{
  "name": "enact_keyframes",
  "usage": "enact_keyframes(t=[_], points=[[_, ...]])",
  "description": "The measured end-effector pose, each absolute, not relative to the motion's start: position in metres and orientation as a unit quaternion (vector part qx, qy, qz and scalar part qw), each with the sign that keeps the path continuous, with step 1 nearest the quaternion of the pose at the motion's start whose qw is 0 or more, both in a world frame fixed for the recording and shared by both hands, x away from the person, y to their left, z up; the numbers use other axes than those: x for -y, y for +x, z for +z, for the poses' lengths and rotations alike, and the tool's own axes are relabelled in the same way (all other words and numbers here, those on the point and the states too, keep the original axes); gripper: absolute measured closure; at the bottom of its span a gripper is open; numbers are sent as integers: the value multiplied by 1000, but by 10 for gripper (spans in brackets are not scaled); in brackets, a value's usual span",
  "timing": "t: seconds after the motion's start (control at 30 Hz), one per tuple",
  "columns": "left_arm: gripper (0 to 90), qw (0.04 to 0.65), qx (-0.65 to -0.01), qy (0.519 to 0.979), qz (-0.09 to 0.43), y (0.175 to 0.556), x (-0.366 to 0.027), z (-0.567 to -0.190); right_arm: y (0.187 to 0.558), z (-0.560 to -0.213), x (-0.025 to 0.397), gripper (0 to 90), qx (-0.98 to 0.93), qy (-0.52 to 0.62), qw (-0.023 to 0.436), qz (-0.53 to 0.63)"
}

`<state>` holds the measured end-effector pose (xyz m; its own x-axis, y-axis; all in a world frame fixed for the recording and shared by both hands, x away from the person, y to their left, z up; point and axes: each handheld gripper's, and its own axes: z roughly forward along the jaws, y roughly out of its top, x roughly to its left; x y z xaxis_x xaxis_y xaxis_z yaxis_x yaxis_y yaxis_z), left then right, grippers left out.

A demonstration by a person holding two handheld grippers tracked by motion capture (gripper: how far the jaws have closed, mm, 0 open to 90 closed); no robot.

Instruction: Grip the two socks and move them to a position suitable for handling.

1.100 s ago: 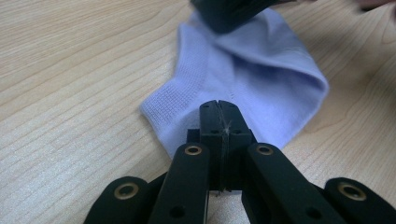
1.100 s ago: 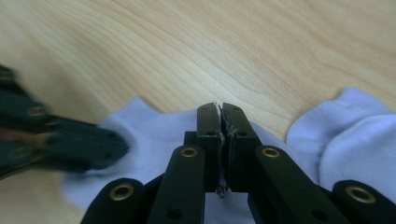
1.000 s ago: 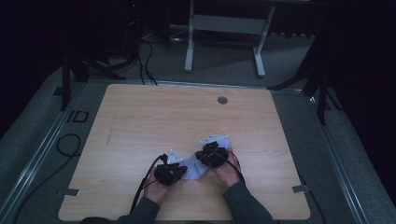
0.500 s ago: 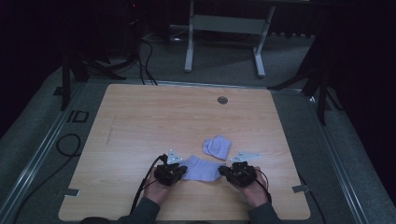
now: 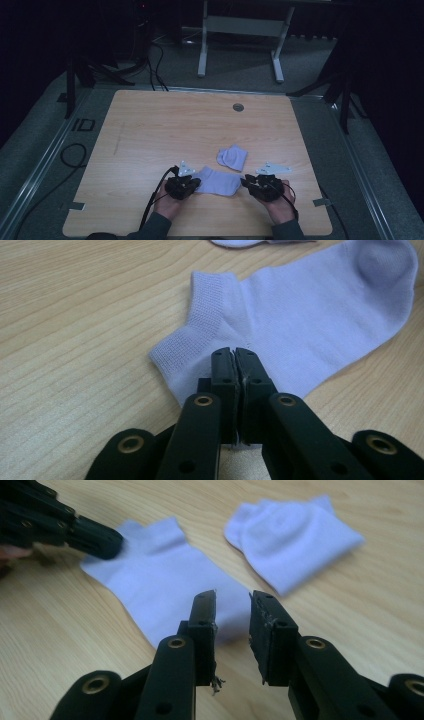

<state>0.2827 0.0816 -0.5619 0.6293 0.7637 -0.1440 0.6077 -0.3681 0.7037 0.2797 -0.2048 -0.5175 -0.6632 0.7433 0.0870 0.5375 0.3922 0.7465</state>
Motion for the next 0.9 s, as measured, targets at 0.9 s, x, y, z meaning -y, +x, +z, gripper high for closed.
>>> enact_keyframes(t=[0.9], points=[[705,384,-408,824,93,279,-82,-561,406,-542,125,743,-854,428,110,277]])
